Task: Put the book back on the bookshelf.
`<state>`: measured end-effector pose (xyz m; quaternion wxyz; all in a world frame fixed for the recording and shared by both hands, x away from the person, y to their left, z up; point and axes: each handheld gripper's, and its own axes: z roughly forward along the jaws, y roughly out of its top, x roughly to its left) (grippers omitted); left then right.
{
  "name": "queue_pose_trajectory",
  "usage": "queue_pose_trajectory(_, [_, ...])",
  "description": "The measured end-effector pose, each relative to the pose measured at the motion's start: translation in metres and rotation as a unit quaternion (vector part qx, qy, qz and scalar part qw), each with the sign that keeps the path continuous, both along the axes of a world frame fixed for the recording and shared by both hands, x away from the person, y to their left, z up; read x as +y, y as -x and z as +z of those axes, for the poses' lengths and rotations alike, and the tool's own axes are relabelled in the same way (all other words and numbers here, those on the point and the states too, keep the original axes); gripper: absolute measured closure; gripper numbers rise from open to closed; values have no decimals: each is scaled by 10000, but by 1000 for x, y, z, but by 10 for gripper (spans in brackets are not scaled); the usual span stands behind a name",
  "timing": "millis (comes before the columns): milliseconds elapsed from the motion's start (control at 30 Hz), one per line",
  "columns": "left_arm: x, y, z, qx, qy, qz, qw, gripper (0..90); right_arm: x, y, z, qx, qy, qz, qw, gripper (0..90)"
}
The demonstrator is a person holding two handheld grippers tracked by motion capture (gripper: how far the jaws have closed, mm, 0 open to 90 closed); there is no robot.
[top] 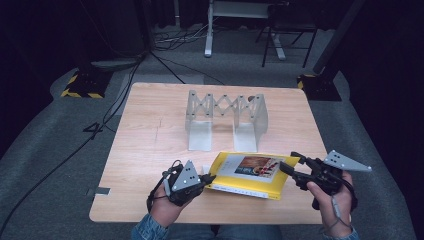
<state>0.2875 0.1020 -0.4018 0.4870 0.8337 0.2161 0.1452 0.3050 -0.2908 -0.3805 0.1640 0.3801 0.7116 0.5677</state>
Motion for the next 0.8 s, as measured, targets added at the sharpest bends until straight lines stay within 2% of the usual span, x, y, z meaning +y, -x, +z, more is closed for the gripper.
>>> queue_pose_trajectory(33, [-2, 0, 1, 3, -5, 40, 10000, 900, -3, 4, 1, -60, 40, -72, 9999, 349])
queue_pose_trajectory(67, [-3, -1, 4, 9, -33, 31, 10000, 900, -10, 16, 4, -226, 226, -247, 9992, 348])
queue_pose_trajectory(100, [-4, -1, 5, 5, -53, 57, 10000, 900, -10, 16, 4, -226, 226, -247, 9992, 348])
queue_pose_trajectory(133, [-5, -2, 7, 13, -61, 80, 9999, 900, -13, 27, 6, -337, 374, -374, 9980, 357])
queue_pose_trajectory(167, [-7, -3, 9, 32, -69, 76, 9999, 900, -13, 27, 6, -337, 374, -374, 9980, 357])
queue_pose_trajectory(233, [-9, -5, 12, 35, -68, 121, 9999, 900, -15, 40, 9, -508, 608, -390, 9961, 381])
queue_pose_trajectory(300, [-12, -6, 15, 32, -77, 160, 9998, 900, -12, 49, 10, -637, 814, -280, 9942, 391])
queue_pose_trajectory(333, [-13, -7, 17, 34, -76, 135, 9999, 900, -5, 54, 11, -702, 954, -67, 9929, 393])
queue_pose_trajectory(367, [-14, -7, 18, 40, -60, 135, 9999, 900, -5, 54, 11, -702, 954, -67, 9929, 393])
queue_pose_trajectory(433, [-18, -8, 22, 36, -68, 112, 9999, 900, 6, 57, 9, -730, 1095, 253, 9910, 393])
queue_pose_trajectory(467, [-19, -8, 23, 18, -84, 108, 9999, 900, 17, 56, 7, -790, 1233, 517, 9879, 393])
queue_pose_trajectory(500, [-21, -9, 25, 11, -106, 82, 9999, 900, 17, 56, 7, -790, 1233, 517, 9879, 393])
queue_pose_trajectory(600, [-27, -10, 29, 52, -101, 57, 9999, 900, 37, 54, -1, -849, 1484, 849, 9816, 383])
queue_pose_trajectory(700, [-31, -11, 33, 47, -115, -11, 9999, 900, 56, 51, -10, -889, 1741, 1095, 9746, 368])
queue_pose_trajectory(800, [-34, -11, 35, 90, -82, -73, 9999, 900, 70, 47, -21, -1017, 2081, 1207, 9653, 356])
